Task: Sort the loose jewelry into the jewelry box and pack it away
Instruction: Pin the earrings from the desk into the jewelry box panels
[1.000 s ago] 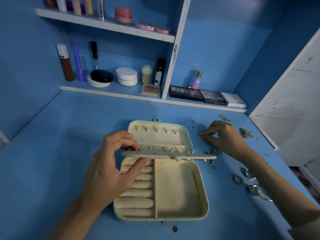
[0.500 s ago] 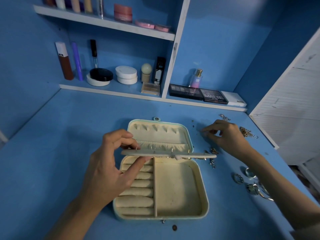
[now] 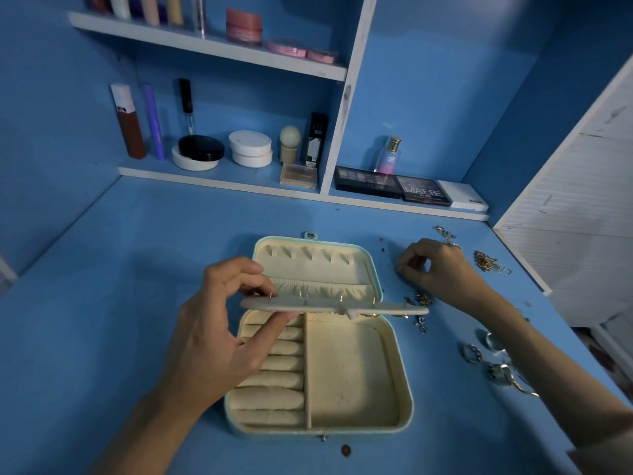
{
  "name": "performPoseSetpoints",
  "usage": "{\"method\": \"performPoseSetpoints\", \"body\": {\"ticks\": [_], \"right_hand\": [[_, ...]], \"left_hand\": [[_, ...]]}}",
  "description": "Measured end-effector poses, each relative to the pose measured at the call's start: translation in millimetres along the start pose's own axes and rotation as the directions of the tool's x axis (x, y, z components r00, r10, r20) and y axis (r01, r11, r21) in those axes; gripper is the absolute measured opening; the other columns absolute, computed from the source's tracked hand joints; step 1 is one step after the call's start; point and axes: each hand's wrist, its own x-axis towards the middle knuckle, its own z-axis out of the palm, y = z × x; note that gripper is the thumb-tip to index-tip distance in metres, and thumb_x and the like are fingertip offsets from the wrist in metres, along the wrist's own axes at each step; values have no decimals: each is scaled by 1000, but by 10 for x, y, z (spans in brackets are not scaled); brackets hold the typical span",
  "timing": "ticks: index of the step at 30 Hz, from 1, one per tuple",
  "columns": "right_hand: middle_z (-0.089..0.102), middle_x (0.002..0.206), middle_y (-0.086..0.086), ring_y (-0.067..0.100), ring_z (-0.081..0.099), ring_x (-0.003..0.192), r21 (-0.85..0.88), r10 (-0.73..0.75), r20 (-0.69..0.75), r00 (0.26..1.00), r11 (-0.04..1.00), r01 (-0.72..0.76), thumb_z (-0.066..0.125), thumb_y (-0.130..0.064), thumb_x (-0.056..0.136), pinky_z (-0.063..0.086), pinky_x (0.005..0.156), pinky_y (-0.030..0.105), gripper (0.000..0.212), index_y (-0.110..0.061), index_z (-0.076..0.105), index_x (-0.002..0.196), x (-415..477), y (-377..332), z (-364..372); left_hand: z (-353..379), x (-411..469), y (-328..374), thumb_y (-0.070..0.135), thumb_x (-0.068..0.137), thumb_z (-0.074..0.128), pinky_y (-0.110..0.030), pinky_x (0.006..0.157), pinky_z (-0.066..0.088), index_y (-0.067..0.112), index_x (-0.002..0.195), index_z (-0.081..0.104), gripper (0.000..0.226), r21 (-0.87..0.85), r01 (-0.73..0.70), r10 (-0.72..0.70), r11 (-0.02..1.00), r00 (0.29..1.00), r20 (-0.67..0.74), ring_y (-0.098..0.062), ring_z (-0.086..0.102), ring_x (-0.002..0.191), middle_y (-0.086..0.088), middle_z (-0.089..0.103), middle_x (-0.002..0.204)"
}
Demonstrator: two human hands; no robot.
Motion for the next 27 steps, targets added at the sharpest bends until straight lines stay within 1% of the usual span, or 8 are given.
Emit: {"method": "performPoseSetpoints", "body": {"ticks": [5, 7, 9, 12, 15, 18, 22, 27], "right_hand": [[68, 76, 2, 17, 60, 71, 158, 53, -23, 998, 986, -49, 66, -2, 80, 42, 63, 9, 17, -18, 66, 73, 17, -165, -52], [70, 75, -5, 11, 60, 72, 276, 60, -21, 998, 960, -52, 67, -3, 81, 44, 64, 11, 24, -25, 66, 70, 19, -355, -115], [70, 76, -8, 9, 61, 73, 400, 24, 26, 999, 916, -33, 67, -5, 82, 48, 70, 20, 22, -24, 67, 72, 3, -617, -193], [71, 79, -1, 24, 62, 75, 559, -81, 181, 980, 828, -35, 69, -13, 82, 48, 73, 33, 6, -18, 71, 79, -18, -1013, -281], [69, 75, -1, 13, 59, 68, 642, -211, 341, 916, 764, -63, 68, -8, 82, 46, 66, 21, 4, -12, 71, 82, -6, -1270, -297], [68, 77, 5, 17, 58, 72, 664, -297, 442, 846, 743, -86, 66, -4, 82, 47, 69, 21, 6, -8, 70, 83, 22, -1378, -268], [68, 77, 6, 19, 58, 74, 673, -337, 500, 798, 731, -113, 64, -3, 83, 49, 71, 21, 6, -3, 69, 87, 51, -1401, -243], [67, 79, 8, 21, 58, 74, 678, -331, 517, 789, 721, -142, 66, -6, 81, 49, 71, 21, 8, -2, 70, 88, 78, -1381, -212]], "left_hand": [[-13, -7, -7, 30, 73, 71, -8, 82, 43, 20, 113, 39, 52, -3, -7, 7, 1000, 1000, 6, 3, 60, 87, 11, 60, 89], [-18, -6, -6, 29, 73, 70, -8, 82, 43, 15, 111, 40, 50, 4, -6, 6, 1000, 1000, 7, 2, 59, 87, 11, 60, 88], [-20, 2, -1, 28, 73, 69, -9, 82, 43, 13, 110, 41, 48, 17, -10, 10, 1000, 1000, 6, 2, 59, 87, 11, 60, 86], [-24, 24, 24, 27, 74, 67, -7, 82, 42, 3, 105, 46, 45, 57, -27, 26, 998, 1000, 17, 8, 56, 90, 15, 55, 88], [-32, 32, 45, 27, 74, 65, -3, 84, 39, -6, 97, 54, 42, 99, -28, 26, 995, 999, 20, 14, 52, 94, 23, 43, 91], [-33, 21, 48, 27, 74, 65, -3, 85, 38, 9, 107, 44, 43, 81, -21, 20, 996, 1000, 15, 3, 56, 88, 12, 55, 92], [-36, 15, 36, 29, 75, 65, -5, 81, 40, 15, 110, 41, 45, 85, -12, 11, 996, 1000, 13, -3, 59, 82, 9, 58, 91], [-33, 12, 43, 28, 75, 65, -8, 79, 42, 16, 109, 41, 43, 83, -11, 11, 997, 1000, 1, -4, 59, 80, 8, 61, 87]]}}
